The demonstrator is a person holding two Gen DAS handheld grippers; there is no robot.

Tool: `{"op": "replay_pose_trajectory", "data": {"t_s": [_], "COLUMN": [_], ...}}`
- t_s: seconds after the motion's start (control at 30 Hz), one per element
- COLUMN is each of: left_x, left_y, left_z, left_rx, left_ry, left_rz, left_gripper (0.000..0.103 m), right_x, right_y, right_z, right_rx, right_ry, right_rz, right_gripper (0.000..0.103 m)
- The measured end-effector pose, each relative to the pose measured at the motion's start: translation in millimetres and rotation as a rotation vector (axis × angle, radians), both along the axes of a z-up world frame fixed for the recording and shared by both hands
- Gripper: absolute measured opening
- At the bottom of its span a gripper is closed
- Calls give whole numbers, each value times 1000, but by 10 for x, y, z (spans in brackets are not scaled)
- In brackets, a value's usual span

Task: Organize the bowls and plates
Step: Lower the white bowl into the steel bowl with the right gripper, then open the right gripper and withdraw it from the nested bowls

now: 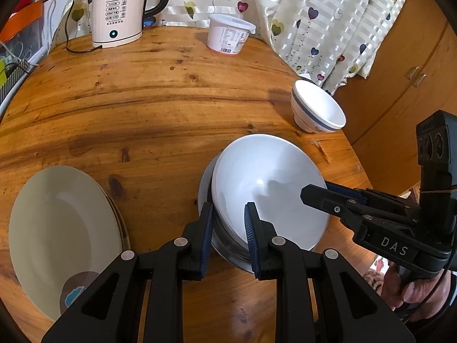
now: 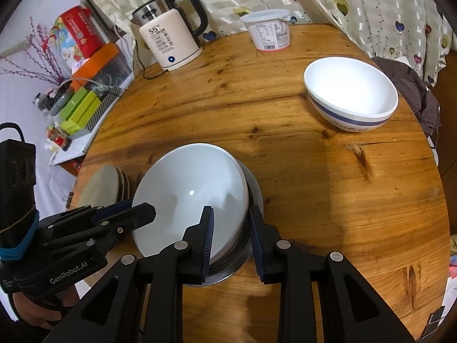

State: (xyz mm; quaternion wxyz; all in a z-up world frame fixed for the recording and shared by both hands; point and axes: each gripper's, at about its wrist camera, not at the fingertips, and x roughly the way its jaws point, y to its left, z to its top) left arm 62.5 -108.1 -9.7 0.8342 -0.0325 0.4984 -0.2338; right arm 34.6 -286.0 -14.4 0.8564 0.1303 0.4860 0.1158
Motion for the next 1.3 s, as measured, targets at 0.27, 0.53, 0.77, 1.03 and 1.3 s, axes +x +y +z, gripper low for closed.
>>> {"op": "replay_pose_trajectory", "data": {"t_s": [0.27, 0.53, 0.77, 1.03, 1.3], "left_x": [-2, 10, 43, 44, 27], "left_y": [9, 67, 118, 87, 13], "left_z": [35, 142, 152, 190, 250], "left_rx": [-11, -39, -50, -55, -55], "left_ry": [-15, -51, -67, -86, -100], "left_rz": [2, 4, 13, 5, -18], "left_gripper": [23, 23, 23, 23, 23], "right_x": [-10, -50, -65, -112, -198], "right_y": [-11, -61, -134, -245, -355], "right_z": [25, 132, 190, 229, 311], "right_rx": [3, 6, 7, 38, 77], "right_ry": [-13, -57, -83, -107, -169], "right_rz": [-4, -15, -21, -28, -43], "right_gripper": [26, 26, 26, 26, 39]}}
